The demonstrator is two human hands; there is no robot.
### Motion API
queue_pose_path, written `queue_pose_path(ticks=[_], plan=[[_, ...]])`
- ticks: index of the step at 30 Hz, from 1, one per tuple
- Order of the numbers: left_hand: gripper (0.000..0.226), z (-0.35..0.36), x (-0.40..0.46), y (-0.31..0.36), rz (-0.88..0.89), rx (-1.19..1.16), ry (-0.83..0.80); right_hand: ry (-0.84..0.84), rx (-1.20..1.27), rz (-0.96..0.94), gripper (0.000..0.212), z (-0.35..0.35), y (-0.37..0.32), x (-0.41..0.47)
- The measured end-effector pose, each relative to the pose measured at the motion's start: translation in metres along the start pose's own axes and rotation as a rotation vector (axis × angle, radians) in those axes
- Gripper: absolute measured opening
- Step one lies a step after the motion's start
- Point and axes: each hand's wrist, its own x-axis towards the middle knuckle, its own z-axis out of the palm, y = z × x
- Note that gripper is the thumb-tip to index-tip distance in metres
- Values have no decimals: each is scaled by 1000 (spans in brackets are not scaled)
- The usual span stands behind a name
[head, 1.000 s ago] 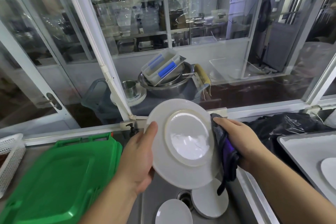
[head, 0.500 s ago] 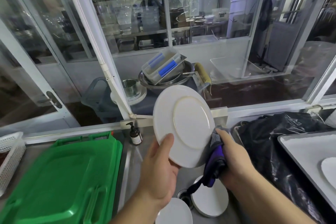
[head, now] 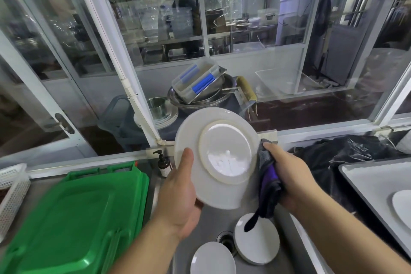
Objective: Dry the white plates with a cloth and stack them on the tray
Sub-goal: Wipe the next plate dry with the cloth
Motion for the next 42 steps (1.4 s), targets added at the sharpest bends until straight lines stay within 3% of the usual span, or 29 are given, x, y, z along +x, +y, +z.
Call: queue_pose_path(ticks=[4,8,14,19,22,25,31,37,42], plan=[[56,15,-8,-18,19,-166,56,48,132,88,19,15,23,-11],[50,13,-9,-27,-7,-221,-35,59,204,138,18,15,35,-12],[37,-14,5,-25,68,28,-57,40,139,88,25,5,34,-1],[38,-17,8,-30,128,154,-16,51,34,58,24,5,35,-6],[24,-11,11,-31,129,55,46,21,-66,-83,35,8,38,-19],[16,-5,14,-30,175,28,117,13,-335,-350,6,7,39,-29],[16,-4,22,-28,169,23,180,-59,-1011,-829,28,-2,48,-33],[34,-10,13,-42,123,161,83,-355,-1183,-1085,30,2,16,-34],[45,-15,2,-55,109,230,12,-405,-1229,-1142,31,9,-16,-8]])
